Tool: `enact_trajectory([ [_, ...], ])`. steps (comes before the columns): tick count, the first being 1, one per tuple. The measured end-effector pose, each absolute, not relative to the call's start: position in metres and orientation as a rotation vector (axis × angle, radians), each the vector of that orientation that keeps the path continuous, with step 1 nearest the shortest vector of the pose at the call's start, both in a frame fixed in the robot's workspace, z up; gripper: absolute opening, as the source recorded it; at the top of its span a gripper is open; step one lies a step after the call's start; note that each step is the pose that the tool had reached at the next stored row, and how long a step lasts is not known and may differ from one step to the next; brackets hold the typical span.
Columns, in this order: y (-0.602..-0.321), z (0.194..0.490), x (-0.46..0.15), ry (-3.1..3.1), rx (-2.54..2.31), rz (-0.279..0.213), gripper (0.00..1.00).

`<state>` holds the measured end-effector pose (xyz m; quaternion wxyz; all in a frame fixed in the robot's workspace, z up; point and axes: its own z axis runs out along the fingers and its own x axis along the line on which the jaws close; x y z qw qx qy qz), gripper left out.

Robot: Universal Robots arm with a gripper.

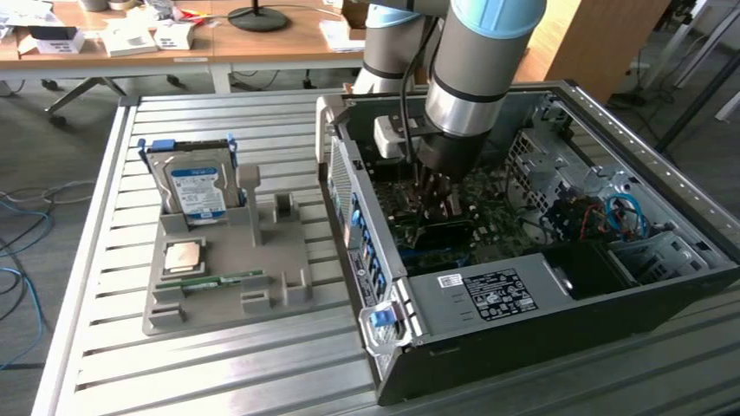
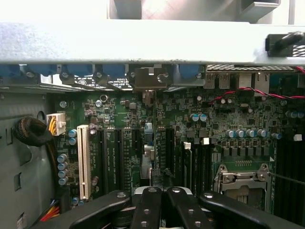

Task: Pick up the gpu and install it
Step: 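Press down on the gpu until it lock into place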

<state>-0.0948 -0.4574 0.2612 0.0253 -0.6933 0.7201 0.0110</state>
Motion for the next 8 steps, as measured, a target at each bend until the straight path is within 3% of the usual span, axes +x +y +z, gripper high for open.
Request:
enact_trajectory([
  [8, -0.457, 0.272, -0.095, 2.226, -2.143, 0.034, 0.11],
])
